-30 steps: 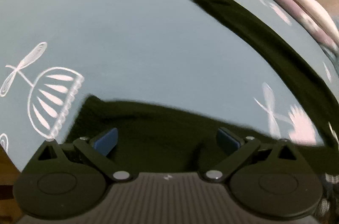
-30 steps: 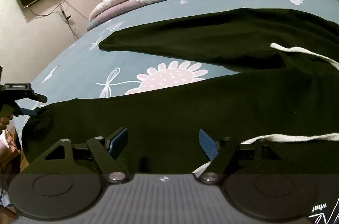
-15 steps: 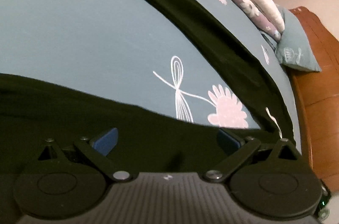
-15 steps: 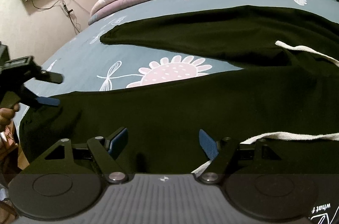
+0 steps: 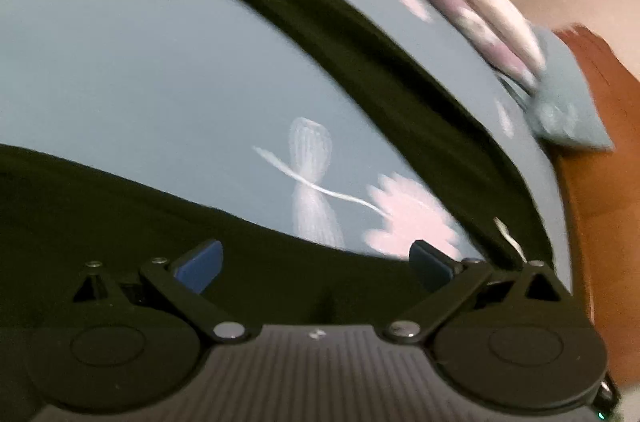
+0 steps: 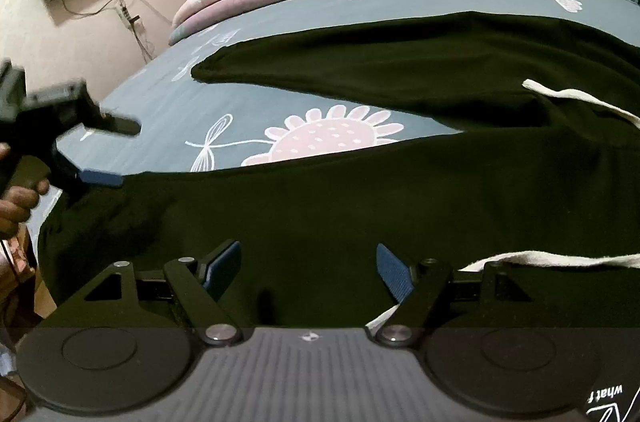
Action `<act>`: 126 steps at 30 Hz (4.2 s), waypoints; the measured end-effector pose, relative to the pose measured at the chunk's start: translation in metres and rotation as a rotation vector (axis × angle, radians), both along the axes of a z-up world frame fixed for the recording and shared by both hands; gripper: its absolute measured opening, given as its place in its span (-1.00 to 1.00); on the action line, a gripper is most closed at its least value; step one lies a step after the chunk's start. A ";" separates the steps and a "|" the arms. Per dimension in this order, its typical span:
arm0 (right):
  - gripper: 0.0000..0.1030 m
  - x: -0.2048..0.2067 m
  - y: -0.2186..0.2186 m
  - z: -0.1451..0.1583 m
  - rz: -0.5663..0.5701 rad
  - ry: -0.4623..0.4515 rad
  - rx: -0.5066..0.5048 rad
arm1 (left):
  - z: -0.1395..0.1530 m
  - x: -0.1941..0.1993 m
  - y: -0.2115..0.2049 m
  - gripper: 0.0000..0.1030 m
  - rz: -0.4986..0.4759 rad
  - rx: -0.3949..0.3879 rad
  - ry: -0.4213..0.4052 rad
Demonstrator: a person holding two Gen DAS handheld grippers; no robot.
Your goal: Fold clothes
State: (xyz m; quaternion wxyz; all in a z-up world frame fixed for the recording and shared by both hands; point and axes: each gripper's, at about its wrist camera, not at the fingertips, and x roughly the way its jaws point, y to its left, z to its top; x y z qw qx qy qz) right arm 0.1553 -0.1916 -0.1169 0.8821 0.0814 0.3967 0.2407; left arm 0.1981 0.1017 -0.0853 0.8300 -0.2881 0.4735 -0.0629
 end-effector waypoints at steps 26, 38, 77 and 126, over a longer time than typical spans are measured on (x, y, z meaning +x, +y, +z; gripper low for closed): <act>-0.22 0.018 -0.121 0.065 -0.419 -0.205 -0.193 | -0.041 -0.002 -0.153 0.93 -0.447 0.183 -0.169; -0.56 0.152 -0.051 0.013 -0.195 0.113 -0.467 | -0.045 -0.001 -0.145 0.94 -0.456 0.100 -0.178; -0.10 0.092 -0.027 0.183 -0.086 -0.054 -0.470 | -0.028 0.025 -0.088 0.94 -0.203 0.193 -0.110; -0.25 0.149 -0.051 0.058 -0.255 0.198 -0.298 | -0.035 0.032 -0.078 0.94 -0.175 0.274 -0.115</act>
